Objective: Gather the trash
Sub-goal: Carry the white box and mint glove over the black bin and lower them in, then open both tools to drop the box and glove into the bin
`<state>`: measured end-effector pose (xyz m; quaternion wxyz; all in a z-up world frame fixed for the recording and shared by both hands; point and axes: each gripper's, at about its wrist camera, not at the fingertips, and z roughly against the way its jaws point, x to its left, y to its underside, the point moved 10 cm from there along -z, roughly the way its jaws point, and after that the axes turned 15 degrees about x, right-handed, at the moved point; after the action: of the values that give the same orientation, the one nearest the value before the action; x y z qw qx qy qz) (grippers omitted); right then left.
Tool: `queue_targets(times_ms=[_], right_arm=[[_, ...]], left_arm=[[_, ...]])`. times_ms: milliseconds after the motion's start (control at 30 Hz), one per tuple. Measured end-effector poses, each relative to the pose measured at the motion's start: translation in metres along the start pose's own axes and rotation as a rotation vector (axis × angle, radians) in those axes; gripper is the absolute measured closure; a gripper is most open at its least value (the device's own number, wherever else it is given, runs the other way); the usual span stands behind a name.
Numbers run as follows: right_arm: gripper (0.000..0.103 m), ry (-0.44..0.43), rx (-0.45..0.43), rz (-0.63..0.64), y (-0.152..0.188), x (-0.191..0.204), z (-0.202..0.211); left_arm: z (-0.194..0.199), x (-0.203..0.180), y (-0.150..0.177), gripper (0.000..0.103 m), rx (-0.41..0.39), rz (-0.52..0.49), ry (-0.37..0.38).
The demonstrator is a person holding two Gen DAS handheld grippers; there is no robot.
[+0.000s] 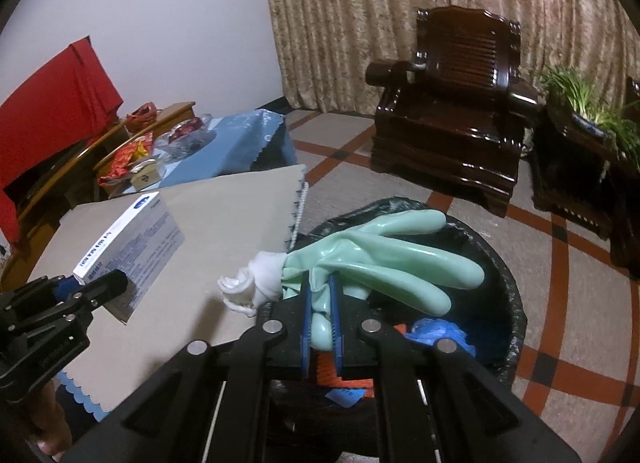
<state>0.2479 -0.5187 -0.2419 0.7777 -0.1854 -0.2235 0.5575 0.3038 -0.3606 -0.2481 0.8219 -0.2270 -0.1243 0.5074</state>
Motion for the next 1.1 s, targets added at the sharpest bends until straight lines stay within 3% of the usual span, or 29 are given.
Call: queue_targets(times_ms=[467,533,567,633,767,833,967,1100], right_arm=[[0.093,0.010,0.098,-0.060,0.003,-0.083,-0.060],[0.091,0.018,0.117,-0.065,0.005,-0.090,-0.071],[0.085,0.020,0.135,-0.061,0.007,-0.093,-0.077],[0.079,0.021,0.165,-0.071,0.011,-0.099,-0.089],[0.075,0.032,0.181,-0.102,0.024,-0.113,-0.096],[0.075,0.035,0.188,-0.113,0.032,-0.118,-0.095],[0.074,0.043,0.190,-0.149,0.050,-0.123,-0.086],[0.064,0.043,0.180,-0.178,0.060,-0.120,-0.074]], left_arm=[[-0.072,-0.084,-0.016,0.074,0.073,-0.083,0.032],[-0.084,-0.093,-0.016,0.071,0.083,-0.109,0.037],[-0.091,-0.097,-0.015,0.071,0.090,-0.121,0.038],[-0.104,-0.103,-0.012,0.058,0.109,-0.144,0.043],[-0.122,-0.103,-0.005,0.051,0.143,-0.149,0.052],[-0.124,-0.100,-0.001,0.042,0.146,-0.150,0.051],[-0.123,-0.087,0.005,0.037,0.147,-0.140,0.039],[-0.114,-0.073,0.008,0.026,0.137,-0.121,0.032]])
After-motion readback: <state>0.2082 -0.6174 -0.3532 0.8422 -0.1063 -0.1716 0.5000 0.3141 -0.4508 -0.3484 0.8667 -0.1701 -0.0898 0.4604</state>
